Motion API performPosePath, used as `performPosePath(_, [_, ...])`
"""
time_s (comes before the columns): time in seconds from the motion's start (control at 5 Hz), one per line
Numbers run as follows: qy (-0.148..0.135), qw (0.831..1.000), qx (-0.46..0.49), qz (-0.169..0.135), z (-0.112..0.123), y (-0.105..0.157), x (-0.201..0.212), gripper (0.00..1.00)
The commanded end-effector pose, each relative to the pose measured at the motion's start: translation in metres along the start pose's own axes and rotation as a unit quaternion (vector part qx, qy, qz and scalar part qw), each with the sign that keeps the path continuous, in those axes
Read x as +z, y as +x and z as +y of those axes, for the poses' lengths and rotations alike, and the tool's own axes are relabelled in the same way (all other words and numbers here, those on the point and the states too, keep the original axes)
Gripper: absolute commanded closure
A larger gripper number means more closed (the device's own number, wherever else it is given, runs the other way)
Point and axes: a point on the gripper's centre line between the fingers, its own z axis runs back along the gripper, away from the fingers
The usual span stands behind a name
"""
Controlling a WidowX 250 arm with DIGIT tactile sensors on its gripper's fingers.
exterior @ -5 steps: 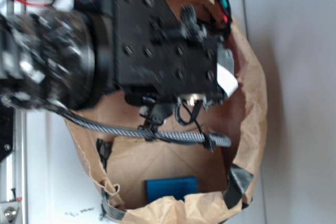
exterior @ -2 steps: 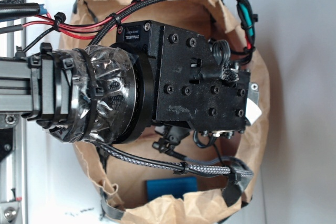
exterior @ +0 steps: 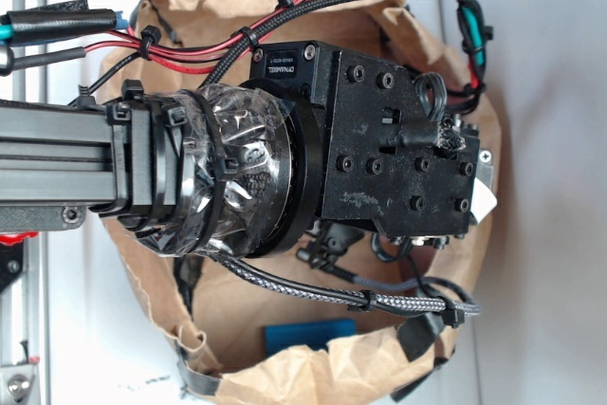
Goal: Grab the pink bunny.
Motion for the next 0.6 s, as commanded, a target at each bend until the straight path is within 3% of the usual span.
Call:
performPosePath(0.0, [0.025,1.0,0.005,-0.017,0.015,0.008,-0.002,0.0])
performPosePath(0.4, [-0.005,0.997,0.005,-0.075,0.0,-0.001,-0.006,0.0])
